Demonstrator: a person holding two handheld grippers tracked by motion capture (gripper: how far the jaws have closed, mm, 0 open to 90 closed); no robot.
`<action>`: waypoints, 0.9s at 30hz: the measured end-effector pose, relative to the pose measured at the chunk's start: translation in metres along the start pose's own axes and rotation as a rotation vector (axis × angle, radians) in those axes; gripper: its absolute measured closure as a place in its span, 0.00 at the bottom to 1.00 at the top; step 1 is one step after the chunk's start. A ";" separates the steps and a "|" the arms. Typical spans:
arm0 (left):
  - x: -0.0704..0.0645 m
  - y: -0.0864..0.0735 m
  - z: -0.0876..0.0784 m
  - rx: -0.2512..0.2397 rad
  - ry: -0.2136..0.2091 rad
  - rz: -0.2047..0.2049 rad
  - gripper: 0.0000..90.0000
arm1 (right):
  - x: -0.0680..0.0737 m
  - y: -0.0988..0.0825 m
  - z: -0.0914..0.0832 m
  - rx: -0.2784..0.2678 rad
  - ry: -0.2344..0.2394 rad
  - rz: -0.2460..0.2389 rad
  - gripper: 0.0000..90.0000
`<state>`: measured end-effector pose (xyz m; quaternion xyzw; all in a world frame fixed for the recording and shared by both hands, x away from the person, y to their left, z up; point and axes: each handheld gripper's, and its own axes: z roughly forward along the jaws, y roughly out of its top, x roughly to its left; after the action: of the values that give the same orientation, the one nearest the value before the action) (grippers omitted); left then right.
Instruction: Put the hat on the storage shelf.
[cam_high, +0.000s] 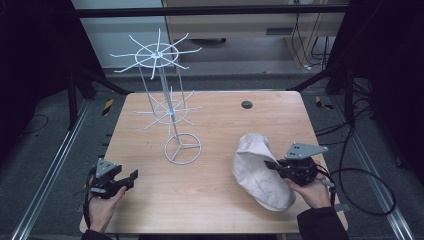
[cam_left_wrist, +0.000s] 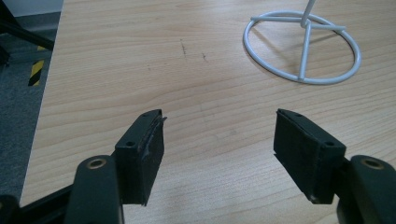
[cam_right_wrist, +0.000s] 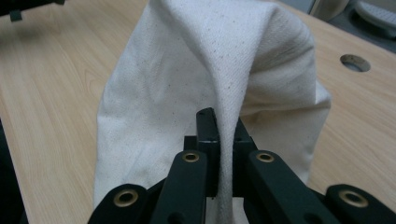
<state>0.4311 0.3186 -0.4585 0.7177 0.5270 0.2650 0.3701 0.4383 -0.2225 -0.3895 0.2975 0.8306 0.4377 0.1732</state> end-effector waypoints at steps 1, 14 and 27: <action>0.000 0.000 0.000 0.001 0.000 -0.001 0.37 | 0.000 0.001 -0.002 -0.017 -0.004 0.007 0.98; 0.000 0.000 0.000 -0.003 -0.003 0.002 0.37 | -0.001 0.006 -0.020 -0.178 -0.082 0.064 0.98; 0.000 0.001 0.002 -0.006 -0.011 -0.002 0.36 | 0.001 0.018 -0.035 -0.335 -0.141 0.111 0.98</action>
<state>0.4332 0.3177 -0.4593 0.7175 0.5250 0.2623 0.3752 0.4245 -0.2356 -0.3557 0.3397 0.7143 0.5568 0.2537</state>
